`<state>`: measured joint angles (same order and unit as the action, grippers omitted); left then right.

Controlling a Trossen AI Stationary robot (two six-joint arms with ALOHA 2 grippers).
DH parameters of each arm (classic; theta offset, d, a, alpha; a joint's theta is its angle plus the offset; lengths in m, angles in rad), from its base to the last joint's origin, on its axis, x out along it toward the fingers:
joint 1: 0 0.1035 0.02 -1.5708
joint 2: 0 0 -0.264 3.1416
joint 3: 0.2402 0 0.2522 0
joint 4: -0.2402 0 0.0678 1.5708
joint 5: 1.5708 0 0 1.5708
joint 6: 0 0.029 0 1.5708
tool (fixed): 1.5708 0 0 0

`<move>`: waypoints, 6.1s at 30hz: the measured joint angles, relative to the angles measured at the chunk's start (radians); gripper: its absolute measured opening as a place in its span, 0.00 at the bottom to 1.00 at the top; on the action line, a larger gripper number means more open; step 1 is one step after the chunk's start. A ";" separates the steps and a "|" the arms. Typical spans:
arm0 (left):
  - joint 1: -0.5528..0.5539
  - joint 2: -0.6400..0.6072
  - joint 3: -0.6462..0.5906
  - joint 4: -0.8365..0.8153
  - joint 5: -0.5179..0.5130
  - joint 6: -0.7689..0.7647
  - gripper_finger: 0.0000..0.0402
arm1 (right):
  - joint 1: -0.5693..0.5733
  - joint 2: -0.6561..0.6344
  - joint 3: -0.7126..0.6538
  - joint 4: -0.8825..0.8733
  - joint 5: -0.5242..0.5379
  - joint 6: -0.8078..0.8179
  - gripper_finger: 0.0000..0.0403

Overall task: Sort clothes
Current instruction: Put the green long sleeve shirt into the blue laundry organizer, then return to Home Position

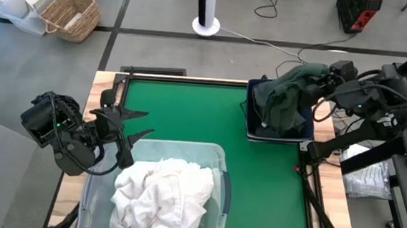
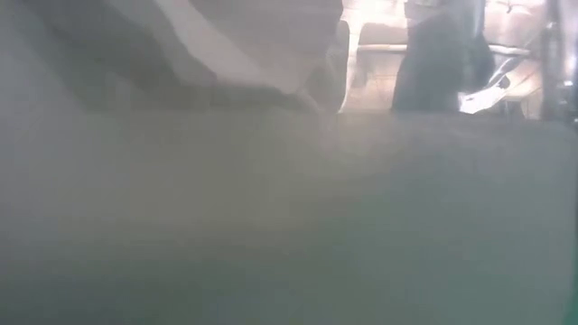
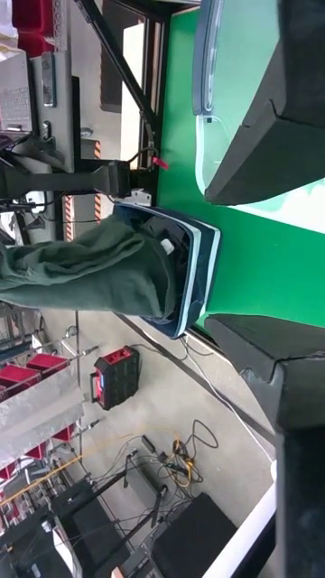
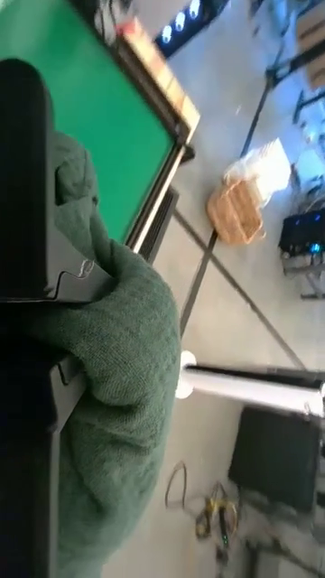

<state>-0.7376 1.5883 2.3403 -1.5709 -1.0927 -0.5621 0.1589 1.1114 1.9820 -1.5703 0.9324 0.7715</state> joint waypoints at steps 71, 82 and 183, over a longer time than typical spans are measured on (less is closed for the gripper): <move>0.000 0.000 0.000 0.000 0.003 -0.005 0.46 | -0.661 0.293 -0.556 0.436 -0.733 -0.373 0.03; 0.000 0.000 0.000 0.000 0.003 -0.005 0.46 | -0.684 0.025 -0.902 0.743 -0.812 -0.238 0.03; -0.001 -0.025 0.000 0.000 0.081 0.039 0.46 | -0.580 -0.179 -0.483 0.392 -0.754 -0.342 0.62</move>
<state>-0.7384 1.5628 2.3405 -1.5711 -1.0121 -0.5232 -0.4211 0.9325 1.4992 -1.1782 0.1787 0.4295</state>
